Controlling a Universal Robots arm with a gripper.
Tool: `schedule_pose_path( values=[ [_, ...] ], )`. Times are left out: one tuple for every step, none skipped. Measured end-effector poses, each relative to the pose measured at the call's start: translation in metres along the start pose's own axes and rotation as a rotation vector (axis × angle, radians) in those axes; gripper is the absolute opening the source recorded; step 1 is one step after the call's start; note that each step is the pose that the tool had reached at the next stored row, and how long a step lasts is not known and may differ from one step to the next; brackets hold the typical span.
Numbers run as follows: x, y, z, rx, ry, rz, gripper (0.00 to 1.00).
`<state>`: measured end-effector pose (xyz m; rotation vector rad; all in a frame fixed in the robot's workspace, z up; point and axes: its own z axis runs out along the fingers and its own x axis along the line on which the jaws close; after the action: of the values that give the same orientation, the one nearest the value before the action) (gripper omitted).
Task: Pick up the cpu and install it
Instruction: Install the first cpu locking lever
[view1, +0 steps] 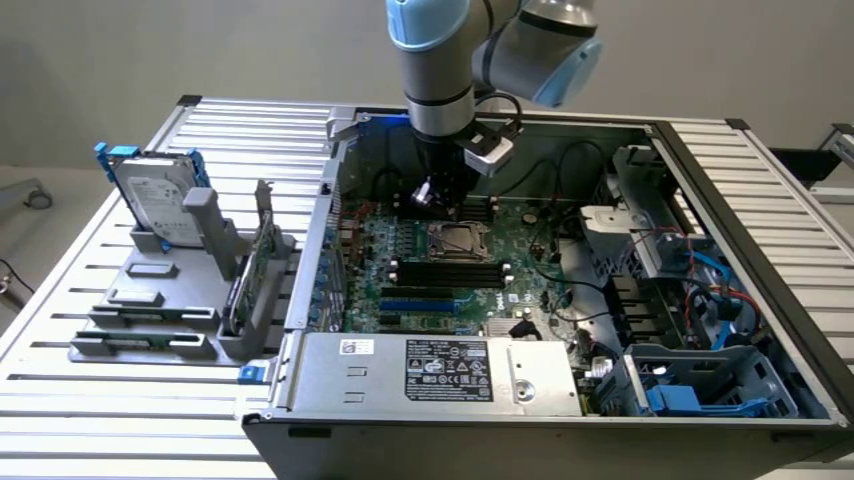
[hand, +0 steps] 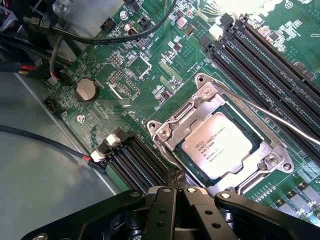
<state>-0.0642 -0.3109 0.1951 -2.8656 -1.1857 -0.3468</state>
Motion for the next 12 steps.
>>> schedule_pose_path(
  values=[
    [0.0005, 0.0005, 0.0001, -0.0002, -0.0003, 0.0, 0.11],
    [0.0009, 0.0009, 0.0003, -0.0005, -0.0005, 0.001, 0.11],
    [0.0014, 0.0014, 0.0004, -0.0008, -0.0007, 0.001, 0.11],
    [0.0018, 0.0018, 0.0005, -0.0011, -0.0008, 0.002, 0.11],
    [0.0021, 0.0022, 0.0006, -0.0014, -0.001, 0.002, 0.11],
    [0.0024, 0.0025, 0.0007, -0.0017, -0.0013, 0.002, 0.11],
    [0.0026, 0.0027, 0.0008, -0.002, -0.0015, 0.003, 0.11],
    [0.0028, 0.0028, 0.0008, -0.0024, -0.0017, 0.004, 0.11],
    [0.0029, 0.0029, 0.0009, -0.0027, -0.0019, 0.004, 0.11],
    [0.003, 0.003, 0.0009, -0.003, -0.0022, 0.005, 0.11],
    [0.003, 0.0031, 0.0009, -0.0032, -0.0024, 0.005, 0.11],
    [0.0031, 0.0032, 0.0009, -0.0035, -0.0025, 0.006, 0.11]
  ],
)
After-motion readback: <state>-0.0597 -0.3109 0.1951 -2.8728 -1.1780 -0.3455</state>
